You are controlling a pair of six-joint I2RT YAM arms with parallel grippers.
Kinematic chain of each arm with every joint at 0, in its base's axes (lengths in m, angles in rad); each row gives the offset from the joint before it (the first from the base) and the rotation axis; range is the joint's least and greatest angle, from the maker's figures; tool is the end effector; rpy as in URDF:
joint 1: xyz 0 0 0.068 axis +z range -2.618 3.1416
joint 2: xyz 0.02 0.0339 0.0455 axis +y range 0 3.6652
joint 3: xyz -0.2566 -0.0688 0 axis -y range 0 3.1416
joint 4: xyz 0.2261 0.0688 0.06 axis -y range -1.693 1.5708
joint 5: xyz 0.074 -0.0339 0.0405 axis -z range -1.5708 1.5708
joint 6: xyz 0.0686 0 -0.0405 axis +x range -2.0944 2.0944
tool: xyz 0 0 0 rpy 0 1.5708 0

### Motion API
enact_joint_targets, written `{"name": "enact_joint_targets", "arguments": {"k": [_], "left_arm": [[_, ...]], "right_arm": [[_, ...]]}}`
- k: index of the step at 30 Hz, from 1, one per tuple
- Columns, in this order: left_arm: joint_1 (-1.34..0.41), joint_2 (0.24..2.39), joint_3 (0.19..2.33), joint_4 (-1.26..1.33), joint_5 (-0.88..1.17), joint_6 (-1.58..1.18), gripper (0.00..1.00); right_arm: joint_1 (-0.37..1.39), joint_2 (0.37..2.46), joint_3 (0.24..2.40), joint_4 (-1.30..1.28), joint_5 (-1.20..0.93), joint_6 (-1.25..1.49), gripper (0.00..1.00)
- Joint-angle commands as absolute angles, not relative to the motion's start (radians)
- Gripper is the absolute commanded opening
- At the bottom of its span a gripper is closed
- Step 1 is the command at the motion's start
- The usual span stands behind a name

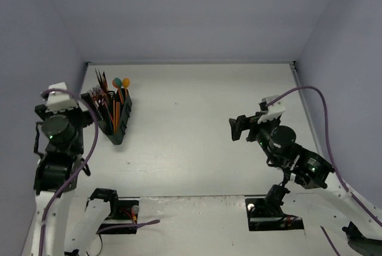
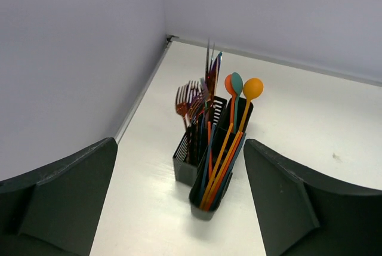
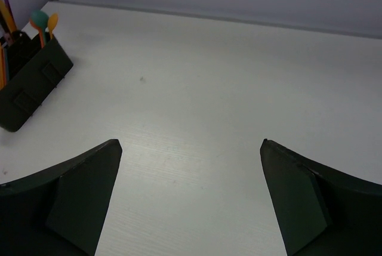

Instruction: Sort the eating utensils into containers

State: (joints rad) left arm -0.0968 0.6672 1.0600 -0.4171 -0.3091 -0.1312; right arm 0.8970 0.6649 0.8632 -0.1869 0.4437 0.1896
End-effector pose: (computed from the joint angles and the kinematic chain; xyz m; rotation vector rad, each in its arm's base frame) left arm 0.1450 0.0069 0.4109 -0.2667 1.5719 0.0690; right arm 0.1253 0.1097 0.3767 -0.2043 1.5699 0.5090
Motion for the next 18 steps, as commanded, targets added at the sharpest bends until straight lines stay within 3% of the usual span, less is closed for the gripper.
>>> {"name": "enact_joint_targets", "arguments": {"k": [1,8,18], "left_arm": [[-0.107,0.543,1.161,-0.696,-0.301,-0.109,0.86],[-0.242,0.416,1.193,-0.863,-0.359,-0.13,0.87],[-0.298,0.287,1.094,-0.862,-0.377,-0.177,0.87]], "right_arm": [[0.894,0.597,0.959,-0.238,0.631,0.135,1.0],[0.894,0.463,0.98,-0.283,0.795,0.075,1.0],[0.894,0.347,0.928,-0.285,0.904,0.096,1.0]]}}
